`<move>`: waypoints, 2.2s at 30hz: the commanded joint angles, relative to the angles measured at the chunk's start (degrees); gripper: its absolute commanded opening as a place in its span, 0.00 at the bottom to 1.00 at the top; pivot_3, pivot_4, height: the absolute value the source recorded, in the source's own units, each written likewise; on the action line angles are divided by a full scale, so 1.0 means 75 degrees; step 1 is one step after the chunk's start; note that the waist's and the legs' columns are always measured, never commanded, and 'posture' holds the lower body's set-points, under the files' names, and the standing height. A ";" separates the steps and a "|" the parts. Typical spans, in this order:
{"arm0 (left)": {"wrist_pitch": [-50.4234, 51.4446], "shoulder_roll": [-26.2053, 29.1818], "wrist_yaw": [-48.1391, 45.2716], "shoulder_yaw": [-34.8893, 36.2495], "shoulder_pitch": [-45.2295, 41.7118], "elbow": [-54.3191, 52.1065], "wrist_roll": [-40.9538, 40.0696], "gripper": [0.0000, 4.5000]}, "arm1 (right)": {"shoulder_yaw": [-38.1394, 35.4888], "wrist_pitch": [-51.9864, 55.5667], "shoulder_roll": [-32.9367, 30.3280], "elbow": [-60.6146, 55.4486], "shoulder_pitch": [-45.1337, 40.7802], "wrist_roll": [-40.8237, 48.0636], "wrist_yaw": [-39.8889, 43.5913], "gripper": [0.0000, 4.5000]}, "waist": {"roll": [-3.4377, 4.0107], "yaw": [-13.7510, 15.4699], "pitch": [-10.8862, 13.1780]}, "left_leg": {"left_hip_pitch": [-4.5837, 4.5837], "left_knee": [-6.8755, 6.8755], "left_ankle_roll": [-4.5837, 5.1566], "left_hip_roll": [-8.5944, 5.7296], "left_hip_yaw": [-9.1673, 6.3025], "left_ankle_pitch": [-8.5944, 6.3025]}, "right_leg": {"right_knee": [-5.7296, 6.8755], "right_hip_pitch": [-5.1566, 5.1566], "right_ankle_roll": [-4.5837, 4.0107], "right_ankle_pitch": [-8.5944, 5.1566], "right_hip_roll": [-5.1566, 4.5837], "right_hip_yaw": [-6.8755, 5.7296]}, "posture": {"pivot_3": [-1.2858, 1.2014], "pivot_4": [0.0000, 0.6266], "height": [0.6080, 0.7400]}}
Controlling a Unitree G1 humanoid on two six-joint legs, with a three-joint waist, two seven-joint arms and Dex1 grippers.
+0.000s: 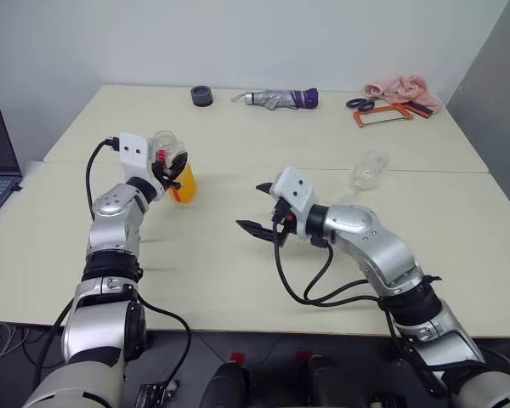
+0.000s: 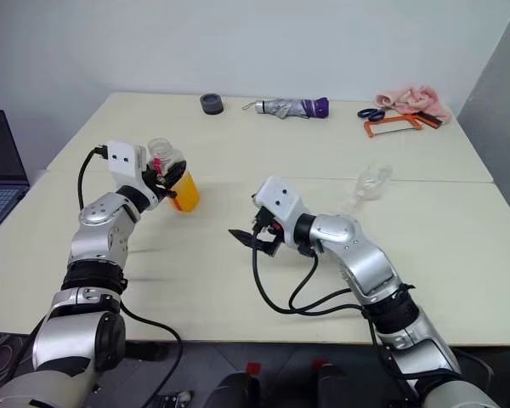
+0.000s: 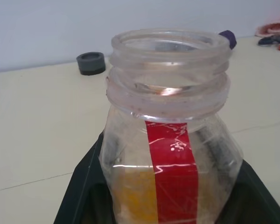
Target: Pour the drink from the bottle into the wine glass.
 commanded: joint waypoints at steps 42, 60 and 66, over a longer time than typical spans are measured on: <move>0.2247 0.0957 -0.2333 -0.0312 0.5102 -0.6568 -0.2008 0.99 | -0.5320 0.5276 -0.0568 -0.1826 0.0738 0.2499 -0.1452 1.00 | 0.0004 -0.0029 0.0000 | 0.0015 -0.0013 0.0032 0.0012 0.0001 -0.0018 | 0.0006 0.0013 -0.0001 0.0000 -0.0004 0.0005 | 0.52 0.24 1.00; 0.2869 0.1619 -0.4680 -0.1751 0.3226 -0.6666 -0.2163 0.99 | -0.6237 0.3963 -0.1641 0.6534 -0.2524 0.2058 -0.1440 1.00 | 0.0020 -0.0166 0.0010 | 0.0020 -0.0028 0.0035 0.0008 0.0061 -0.0019 | -0.0002 0.0011 -0.0003 0.0000 0.0036 0.0029 | 0.52 0.24 1.00; 0.2871 0.1585 -0.4756 -0.1816 0.3160 -0.6643 -0.2164 0.99 | -0.5968 0.2865 -0.1627 0.8180 -0.3084 0.1833 -0.1035 1.00 | 0.0020 -0.0166 0.0010 | 0.0019 -0.0026 0.0035 0.0010 0.0060 -0.0019 | -0.0002 0.0010 -0.0003 0.0000 0.0035 0.0028 | 0.52 0.24 1.00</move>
